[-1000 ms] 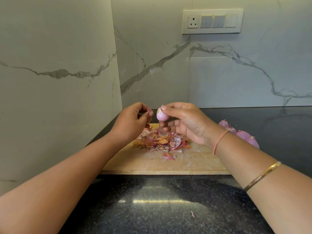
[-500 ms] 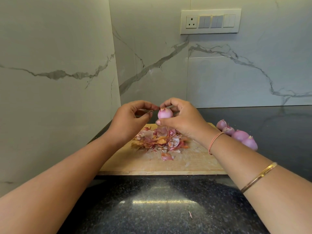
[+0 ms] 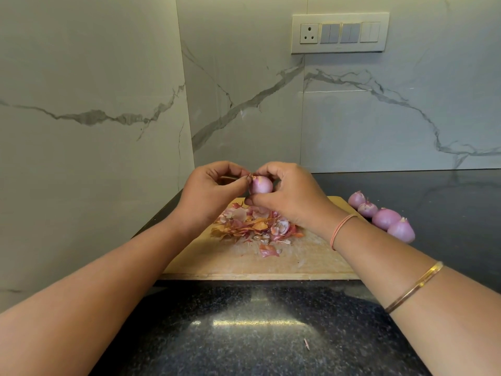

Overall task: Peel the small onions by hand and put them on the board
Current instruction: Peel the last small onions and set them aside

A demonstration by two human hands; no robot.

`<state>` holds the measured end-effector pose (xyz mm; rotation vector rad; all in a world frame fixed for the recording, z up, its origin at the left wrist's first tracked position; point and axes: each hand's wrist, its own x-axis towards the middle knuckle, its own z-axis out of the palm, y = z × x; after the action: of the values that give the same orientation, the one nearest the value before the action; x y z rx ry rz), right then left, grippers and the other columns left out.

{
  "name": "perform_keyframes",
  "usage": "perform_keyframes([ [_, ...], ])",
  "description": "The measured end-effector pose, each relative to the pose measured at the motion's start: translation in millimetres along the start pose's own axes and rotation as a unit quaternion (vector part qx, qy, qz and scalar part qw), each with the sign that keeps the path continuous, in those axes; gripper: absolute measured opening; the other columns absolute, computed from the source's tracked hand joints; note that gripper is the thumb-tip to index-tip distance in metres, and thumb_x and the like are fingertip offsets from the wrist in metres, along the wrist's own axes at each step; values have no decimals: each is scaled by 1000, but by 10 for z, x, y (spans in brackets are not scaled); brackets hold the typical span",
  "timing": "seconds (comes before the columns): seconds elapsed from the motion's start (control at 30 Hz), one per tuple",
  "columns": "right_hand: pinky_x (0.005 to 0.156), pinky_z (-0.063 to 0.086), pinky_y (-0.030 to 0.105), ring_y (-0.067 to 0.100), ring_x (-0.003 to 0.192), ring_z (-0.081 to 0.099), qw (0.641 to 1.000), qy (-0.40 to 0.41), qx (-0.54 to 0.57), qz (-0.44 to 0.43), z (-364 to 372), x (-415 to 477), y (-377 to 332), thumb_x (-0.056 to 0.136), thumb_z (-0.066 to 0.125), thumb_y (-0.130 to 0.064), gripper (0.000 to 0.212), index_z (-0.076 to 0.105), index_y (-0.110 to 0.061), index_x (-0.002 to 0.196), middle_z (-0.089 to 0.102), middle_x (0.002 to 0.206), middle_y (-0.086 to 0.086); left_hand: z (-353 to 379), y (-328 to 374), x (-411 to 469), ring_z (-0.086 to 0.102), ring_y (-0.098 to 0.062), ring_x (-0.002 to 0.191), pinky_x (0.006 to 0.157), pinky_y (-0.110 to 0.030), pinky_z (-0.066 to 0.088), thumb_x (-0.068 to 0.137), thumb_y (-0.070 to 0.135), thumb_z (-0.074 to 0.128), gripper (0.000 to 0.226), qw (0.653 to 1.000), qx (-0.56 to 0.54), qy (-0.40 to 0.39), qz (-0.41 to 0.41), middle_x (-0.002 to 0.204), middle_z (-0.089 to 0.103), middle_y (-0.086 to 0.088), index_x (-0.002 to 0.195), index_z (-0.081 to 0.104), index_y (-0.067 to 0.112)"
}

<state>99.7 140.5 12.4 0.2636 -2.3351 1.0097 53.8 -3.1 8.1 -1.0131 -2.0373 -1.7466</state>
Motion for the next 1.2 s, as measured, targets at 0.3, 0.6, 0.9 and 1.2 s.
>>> perform_keyframes([
  [0.3,51,32,8,2,66,47,995,-8,-89,-45,7,-17,-48,79,75,-20,21,70,-13,98,48,74,-13,43,-5,1,63,-9,66,70,-30,56,76,5,68,19,999,24,47,-6,66,66,7,65,63,20],
  [0.6,80,54,39,23,88,64,999,-13,-15,-31,1,-18,-51,80,74,-15,47,49,-15,120,64,108,5,43,5,36,64,-14,63,70,-31,57,80,-3,63,21,995,-51,66,-47,66,65,-1,66,63,13],
  [0.9,79,53,30,14,85,63,975,-61,207,60,-64,-14,-35,90,58,-2,22,58,-18,104,66,101,6,7,-9,49,62,-13,67,70,-23,54,86,-1,59,19,988,-115,51,-86,71,64,-3,70,65,8],
  [1.2,67,46,27,16,79,54,932,-71,333,122,-48,14,43,84,66,-3,40,57,-2,123,62,104,15,13,-21,36,69,-29,85,82,-33,57,89,6,59,8,984,-143,21,-104,92,69,-18,84,65,2],
])
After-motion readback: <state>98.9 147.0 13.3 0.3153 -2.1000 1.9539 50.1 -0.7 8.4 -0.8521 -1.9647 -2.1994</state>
